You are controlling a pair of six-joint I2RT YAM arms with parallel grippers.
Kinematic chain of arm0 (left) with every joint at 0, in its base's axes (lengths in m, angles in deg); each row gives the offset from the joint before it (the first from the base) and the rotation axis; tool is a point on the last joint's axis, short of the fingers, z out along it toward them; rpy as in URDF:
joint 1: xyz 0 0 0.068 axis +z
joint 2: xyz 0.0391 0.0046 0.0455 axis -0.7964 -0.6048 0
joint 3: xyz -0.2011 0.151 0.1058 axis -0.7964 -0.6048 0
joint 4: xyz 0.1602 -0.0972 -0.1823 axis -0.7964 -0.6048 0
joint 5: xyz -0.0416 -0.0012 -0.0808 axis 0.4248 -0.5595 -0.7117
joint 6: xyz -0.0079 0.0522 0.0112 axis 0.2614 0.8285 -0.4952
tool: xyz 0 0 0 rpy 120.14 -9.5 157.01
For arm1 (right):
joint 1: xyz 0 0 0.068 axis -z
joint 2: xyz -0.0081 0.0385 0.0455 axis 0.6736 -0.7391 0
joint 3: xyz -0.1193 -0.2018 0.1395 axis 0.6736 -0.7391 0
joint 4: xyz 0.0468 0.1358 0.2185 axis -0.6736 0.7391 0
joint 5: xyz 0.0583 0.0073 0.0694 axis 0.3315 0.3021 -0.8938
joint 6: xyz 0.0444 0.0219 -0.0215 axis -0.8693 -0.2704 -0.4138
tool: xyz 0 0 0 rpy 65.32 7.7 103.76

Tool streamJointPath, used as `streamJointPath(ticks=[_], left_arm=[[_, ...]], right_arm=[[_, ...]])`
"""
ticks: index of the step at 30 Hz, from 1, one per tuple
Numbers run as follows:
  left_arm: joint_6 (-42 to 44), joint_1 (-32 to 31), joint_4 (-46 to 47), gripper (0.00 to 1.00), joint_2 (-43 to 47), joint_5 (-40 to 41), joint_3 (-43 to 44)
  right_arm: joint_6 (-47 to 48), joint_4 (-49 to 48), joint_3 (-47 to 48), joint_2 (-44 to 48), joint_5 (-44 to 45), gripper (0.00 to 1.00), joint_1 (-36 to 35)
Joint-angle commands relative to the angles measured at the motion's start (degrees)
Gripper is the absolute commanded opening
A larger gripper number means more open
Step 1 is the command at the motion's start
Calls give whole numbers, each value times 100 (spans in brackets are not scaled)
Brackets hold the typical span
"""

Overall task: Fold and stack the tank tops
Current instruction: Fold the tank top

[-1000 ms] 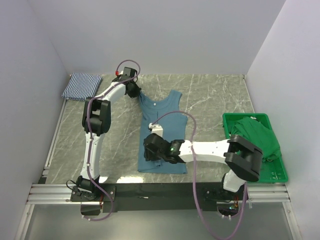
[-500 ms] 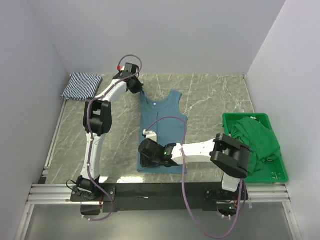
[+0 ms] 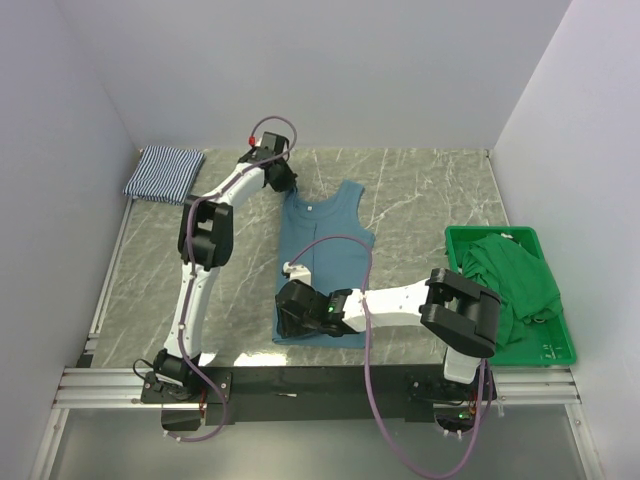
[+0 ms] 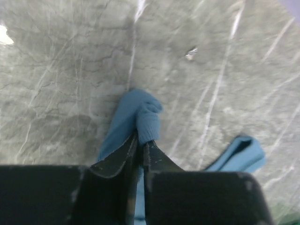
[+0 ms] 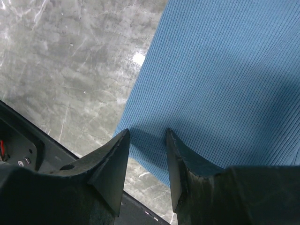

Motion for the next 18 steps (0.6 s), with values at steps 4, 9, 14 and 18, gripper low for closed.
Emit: streamJointPath(ticks=[4, 9, 14, 18], left_arm=[[146, -29, 315, 30, -33, -286, 231], [234, 50, 771, 60, 642, -400, 100], [137, 252, 1053, 74, 1214, -655, 12], [6, 375, 836, 72, 1645, -568, -190]], right_arm=[[-33, 184, 310, 1, 119, 45, -54], [-7, 300, 328, 456, 488, 47, 95], [186, 457, 407, 905, 585, 52, 298], [178, 519, 259, 1424, 594, 53, 570]])
